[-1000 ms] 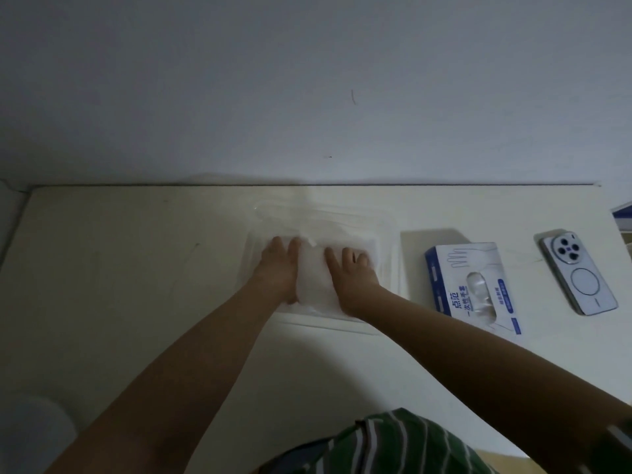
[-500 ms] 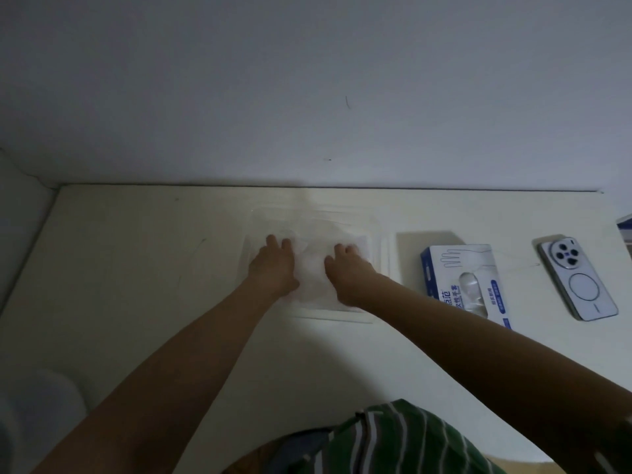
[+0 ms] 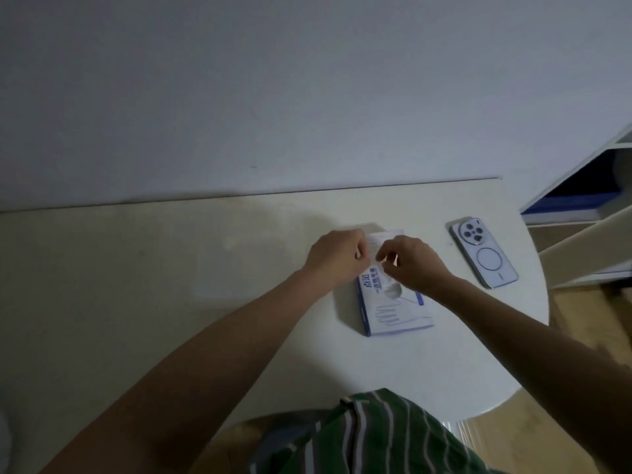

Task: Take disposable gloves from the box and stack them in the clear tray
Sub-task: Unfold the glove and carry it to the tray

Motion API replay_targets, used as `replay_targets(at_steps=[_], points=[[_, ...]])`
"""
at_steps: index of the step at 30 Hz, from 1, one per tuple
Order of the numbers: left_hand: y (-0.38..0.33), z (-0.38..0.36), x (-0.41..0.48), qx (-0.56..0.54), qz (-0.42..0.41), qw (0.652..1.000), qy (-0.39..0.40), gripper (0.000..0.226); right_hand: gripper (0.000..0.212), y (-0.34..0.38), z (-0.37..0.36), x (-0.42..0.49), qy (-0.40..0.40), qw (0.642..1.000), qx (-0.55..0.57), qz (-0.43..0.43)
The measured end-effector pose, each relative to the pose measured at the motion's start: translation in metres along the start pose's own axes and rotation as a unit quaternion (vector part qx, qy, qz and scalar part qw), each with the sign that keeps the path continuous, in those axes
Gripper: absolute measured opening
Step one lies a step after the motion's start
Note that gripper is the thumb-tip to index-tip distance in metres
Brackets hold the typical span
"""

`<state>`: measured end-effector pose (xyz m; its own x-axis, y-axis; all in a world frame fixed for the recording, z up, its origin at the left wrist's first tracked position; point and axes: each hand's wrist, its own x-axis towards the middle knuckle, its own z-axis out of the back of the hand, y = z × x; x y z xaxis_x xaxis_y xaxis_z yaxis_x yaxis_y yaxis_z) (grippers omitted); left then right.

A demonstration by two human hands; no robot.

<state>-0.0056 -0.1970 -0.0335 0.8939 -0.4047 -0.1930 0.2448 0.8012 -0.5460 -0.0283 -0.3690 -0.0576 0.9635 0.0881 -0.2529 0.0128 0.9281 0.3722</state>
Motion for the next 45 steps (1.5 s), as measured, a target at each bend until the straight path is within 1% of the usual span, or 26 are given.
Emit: replay_targets(at_steps=[3, 6, 9, 12, 14, 16, 18, 21, 23, 26, 28, 31, 32, 33, 34, 35, 36, 37, 38, 39, 40, 42, 43, 44, 45], points=[[-0.010, -0.036, 0.005, 0.013, 0.031, 0.995, 0.094, 0.020, 0.031, -0.027, -0.018, -0.014, 0.023, 1.000, -0.013, -0.011], [-0.012, -0.060, 0.008, 0.011, 0.067, 0.988, 0.137, 0.039, 0.041, -0.036, -0.031, -0.017, 0.016, 0.999, -0.044, 0.005], [-0.013, -0.071, 0.010, 0.008, 0.100, 0.985, 0.141, 0.055, 0.038, -0.035, -0.038, -0.015, -0.007, 0.994, -0.102, 0.023], [-0.014, -0.075, 0.012, 0.018, 0.118, 0.984, 0.135, 0.060, 0.022, -0.034, -0.040, -0.014, -0.025, 0.993, -0.105, 0.041], [-0.014, -0.077, 0.013, 0.022, 0.124, 0.983, 0.135, 0.060, 0.016, -0.036, -0.037, -0.012, -0.031, 0.997, -0.060, 0.042], [-0.014, -0.077, 0.014, 0.027, 0.127, 0.982, 0.136, 0.061, 0.012, -0.040, -0.029, -0.011, -0.035, 0.998, 0.018, 0.038], [-0.015, -0.078, 0.015, 0.032, 0.131, 0.981, 0.139, 0.061, 0.011, -0.046, -0.020, -0.010, -0.050, 0.993, 0.090, 0.055], [-0.016, -0.077, 0.017, 0.031, 0.133, 0.980, 0.146, 0.062, 0.007, -0.053, -0.005, -0.015, -0.059, 0.979, 0.170, 0.094], [-0.015, -0.076, 0.017, 0.036, 0.131, 0.979, 0.151, 0.063, 0.004, -0.059, -0.001, -0.022, -0.054, 0.964, 0.237, 0.107], [-0.015, -0.077, 0.018, 0.048, 0.132, 0.979, 0.151, 0.062, 0.005, -0.064, 0.000, -0.034, -0.033, 0.940, 0.327, 0.092], [-0.015, -0.079, 0.019, 0.053, 0.134, 0.978, 0.148, 0.063, 0.009, -0.061, 0.003, -0.037, -0.055, 0.916, 0.390, 0.074], [-0.018, -0.080, 0.020, 0.064, 0.142, 0.977, 0.148, 0.069, 0.009, -0.052, 0.018, -0.033, -0.114, 0.870, 0.476, 0.056], [-0.018, -0.080, 0.021, 0.064, 0.141, 0.976, 0.151, 0.069, 0.009, -0.050, 0.023, -0.030, -0.122, 0.864, 0.485, 0.055], [-0.017, -0.080, 0.022, 0.053, 0.136, 0.977, 0.153, 0.066, 0.010, -0.048, 0.027, -0.029, -0.121, 0.866, 0.481, 0.055], [-0.015, -0.079, 0.022, 0.027, 0.130, 0.980, 0.149, 0.054, 0.011, -0.048, 0.029, -0.028, -0.116, 0.873, 0.470, 0.052], [-0.013, -0.076, 0.021, -0.014, 0.128, 0.982, 0.135, 0.037, 0.012, -0.049, 0.029, -0.028, -0.112, 0.880, 0.460, 0.045], [-0.011, -0.072, 0.020, -0.068, 0.138, 0.982, 0.108, 0.022, 0.014, -0.051, 0.028, -0.029, -0.108, 0.882, 0.457, 0.035], [-0.009, -0.068, 0.020, -0.130, 0.158, 0.976, 0.069, 0.014, 0.015, -0.054, 0.027, -0.030, -0.103, 0.880, 0.462, 0.024], [-0.009, -0.062, 0.018, -0.191, 0.179, 0.965, 0.029, 0.013, 0.015, -0.057, 0.025, -0.032, -0.092, 0.877, 0.472, 0.014], [-0.010, -0.056, 0.018, -0.256, 0.199, 0.946, -0.002, 0.018, 0.016, -0.061, 0.023, -0.033, -0.078, 0.873, 0.482, 0.008], [-0.013, -0.050, 0.017, -0.334, 0.216, 0.917, -0.017, 0.025, 0.015, -0.063, 0.022, -0.035, -0.060, 0.871, 0.488, 0.008], [-0.021, -0.038, 0.017, -0.487, 0.248, 0.838, -0.002, 0.043, 0.014, -0.064, 0.021, -0.036, -0.029, 0.873, 0.487, 0.020], [-0.023, -0.033, 0.018, -0.532, 0.254, 0.808, 0.017, 0.056, 0.013, -0.065, 0.021, -0.037, -0.019, 0.876, 0.482, 0.026], [-0.023, -0.028, 0.021, -0.549, 0.251, 0.796, 0.037, 0.066, 0.012, -0.064, 0.021, -0.036, -0.014, 0.879, 0.475, 0.030], [-0.023, -0.025, 0.023, -0.550, 0.240, 0.798, 0.052, 0.068, 0.012, -0.063, 0.022, -0.036, -0.013, 0.883, 0.467, 0.033]])
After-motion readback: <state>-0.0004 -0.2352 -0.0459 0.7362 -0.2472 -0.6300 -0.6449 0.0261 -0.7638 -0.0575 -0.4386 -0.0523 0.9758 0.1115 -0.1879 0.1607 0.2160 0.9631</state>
